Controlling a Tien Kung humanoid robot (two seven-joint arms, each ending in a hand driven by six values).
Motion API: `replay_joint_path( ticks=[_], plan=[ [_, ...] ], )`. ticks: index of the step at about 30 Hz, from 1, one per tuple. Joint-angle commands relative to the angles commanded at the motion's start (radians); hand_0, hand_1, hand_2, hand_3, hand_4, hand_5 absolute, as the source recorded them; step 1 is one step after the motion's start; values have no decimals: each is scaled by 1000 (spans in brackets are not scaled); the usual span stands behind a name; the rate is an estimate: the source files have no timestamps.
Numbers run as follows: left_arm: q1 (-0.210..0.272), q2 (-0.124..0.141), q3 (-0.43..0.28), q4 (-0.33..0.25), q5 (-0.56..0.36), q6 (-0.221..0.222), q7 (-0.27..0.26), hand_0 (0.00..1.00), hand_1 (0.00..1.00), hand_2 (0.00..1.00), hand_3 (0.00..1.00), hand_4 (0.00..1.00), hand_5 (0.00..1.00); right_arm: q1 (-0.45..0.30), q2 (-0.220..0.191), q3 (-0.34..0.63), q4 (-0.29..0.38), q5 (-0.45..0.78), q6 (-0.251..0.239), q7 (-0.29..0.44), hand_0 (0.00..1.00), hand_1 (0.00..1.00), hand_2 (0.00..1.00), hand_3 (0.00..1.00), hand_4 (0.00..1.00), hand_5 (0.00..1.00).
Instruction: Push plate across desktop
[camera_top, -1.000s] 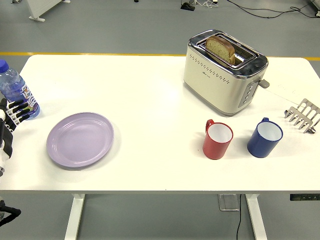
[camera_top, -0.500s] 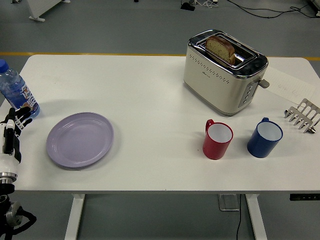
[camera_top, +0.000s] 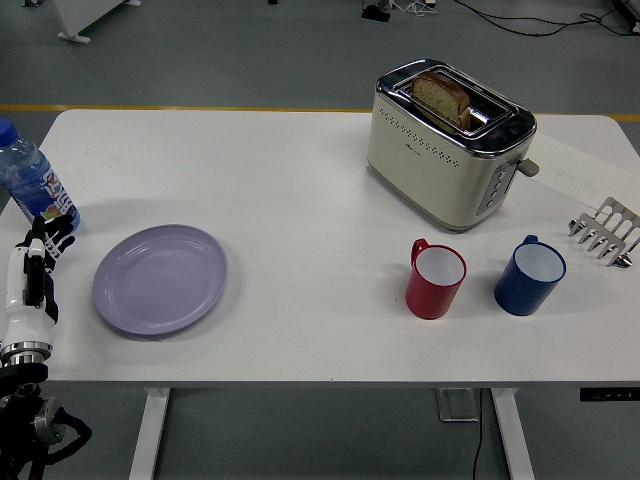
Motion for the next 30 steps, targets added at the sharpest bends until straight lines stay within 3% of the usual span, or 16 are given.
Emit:
replay_joint_path(
  ticks=[10, 30],
  plan=[
    [-14, -24, 4, 17, 3, 21, -34, 788, 817, 792, 627, 626, 998, 8, 0, 4, 0, -8, 3, -3, 634, 601, 686, 610, 365, 397],
    [-31, -40, 48, 81, -1, 32, -52, 780, 811, 787, 625, 607, 998, 7, 2, 17, 1, -33, 8, -10, 633, 601, 685, 609, 363, 395]
  ],
)
